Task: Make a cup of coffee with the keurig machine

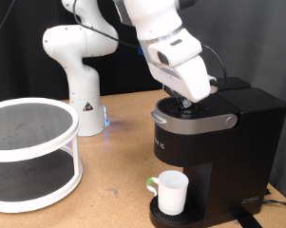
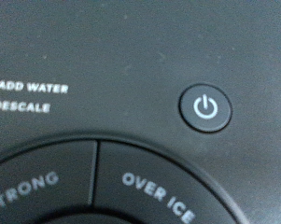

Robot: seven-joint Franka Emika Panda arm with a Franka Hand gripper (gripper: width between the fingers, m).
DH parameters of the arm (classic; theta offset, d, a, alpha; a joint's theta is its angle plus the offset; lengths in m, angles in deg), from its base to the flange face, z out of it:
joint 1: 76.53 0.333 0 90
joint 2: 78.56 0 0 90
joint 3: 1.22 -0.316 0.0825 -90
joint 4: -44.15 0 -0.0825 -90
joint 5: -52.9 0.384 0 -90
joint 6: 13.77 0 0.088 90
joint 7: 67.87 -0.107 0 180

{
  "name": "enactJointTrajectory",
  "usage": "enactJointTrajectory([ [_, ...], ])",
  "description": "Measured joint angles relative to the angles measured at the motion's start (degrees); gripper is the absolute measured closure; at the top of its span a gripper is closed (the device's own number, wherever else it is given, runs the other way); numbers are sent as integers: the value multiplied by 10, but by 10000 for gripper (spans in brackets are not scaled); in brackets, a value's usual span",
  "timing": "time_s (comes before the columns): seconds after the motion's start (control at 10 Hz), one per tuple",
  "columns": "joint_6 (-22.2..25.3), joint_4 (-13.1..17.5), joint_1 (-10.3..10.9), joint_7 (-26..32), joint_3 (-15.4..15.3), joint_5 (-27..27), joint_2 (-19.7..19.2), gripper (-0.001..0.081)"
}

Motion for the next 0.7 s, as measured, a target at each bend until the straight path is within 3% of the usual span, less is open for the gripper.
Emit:
enactJointTrajectory([
  [0.7, 110, 64, -11, -44, 19, 37, -47, 806],
])
